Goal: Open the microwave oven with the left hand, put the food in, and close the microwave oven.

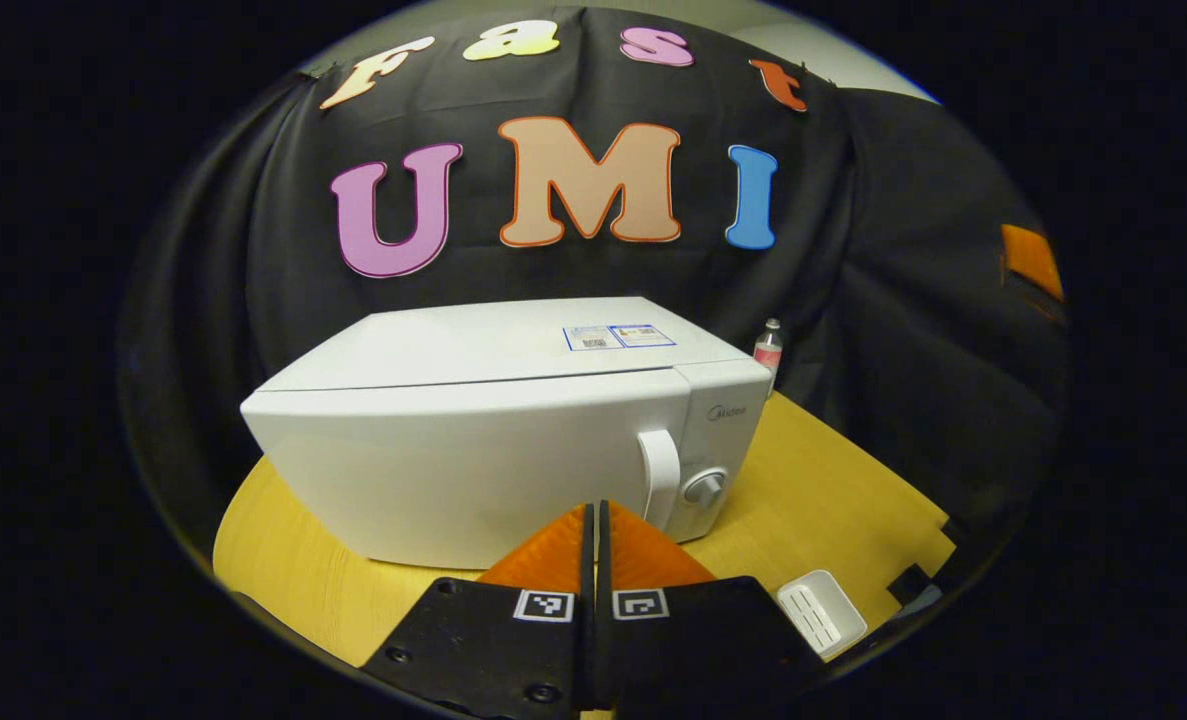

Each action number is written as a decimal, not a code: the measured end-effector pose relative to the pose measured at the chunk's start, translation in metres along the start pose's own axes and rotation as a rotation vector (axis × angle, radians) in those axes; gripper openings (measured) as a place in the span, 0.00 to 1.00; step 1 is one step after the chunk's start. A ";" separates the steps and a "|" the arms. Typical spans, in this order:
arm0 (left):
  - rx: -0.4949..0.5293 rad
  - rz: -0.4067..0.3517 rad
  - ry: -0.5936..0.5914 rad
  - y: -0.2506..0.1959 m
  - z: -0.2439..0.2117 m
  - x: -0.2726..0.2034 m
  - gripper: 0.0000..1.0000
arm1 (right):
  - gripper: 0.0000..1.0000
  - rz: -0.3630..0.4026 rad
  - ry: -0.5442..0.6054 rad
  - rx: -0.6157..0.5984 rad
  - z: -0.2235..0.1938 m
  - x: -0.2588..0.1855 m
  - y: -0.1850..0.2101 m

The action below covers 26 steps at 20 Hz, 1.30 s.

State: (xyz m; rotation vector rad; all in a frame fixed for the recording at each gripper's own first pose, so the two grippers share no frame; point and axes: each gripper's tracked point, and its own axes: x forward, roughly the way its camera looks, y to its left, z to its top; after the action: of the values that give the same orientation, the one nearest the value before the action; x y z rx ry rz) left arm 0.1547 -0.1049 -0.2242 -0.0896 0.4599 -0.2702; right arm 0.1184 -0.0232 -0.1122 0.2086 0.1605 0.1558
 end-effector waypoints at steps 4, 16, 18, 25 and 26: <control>-0.043 0.018 -0.082 0.011 0.038 -0.050 0.00 | 0.92 0.022 -0.008 0.011 0.001 0.006 0.010; -0.007 0.290 -0.425 0.083 0.155 -0.149 0.94 | 0.92 0.082 -0.030 0.009 0.009 0.007 0.034; 0.040 0.288 -0.403 0.080 0.144 -0.151 0.96 | 0.92 0.092 -0.025 0.009 0.008 0.003 0.037; 0.036 0.242 -0.385 0.057 0.134 -0.151 0.94 | 0.92 0.105 -0.006 -0.002 0.000 -0.007 0.036; 0.035 0.240 -0.381 0.056 0.133 -0.151 0.94 | 0.92 0.104 -0.005 -0.004 0.000 -0.009 0.034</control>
State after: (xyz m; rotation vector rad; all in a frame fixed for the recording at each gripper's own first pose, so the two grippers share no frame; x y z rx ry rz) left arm 0.0981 -0.0057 -0.0490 -0.0492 0.0843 -0.0216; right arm 0.1052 0.0080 -0.1037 0.2136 0.1446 0.2589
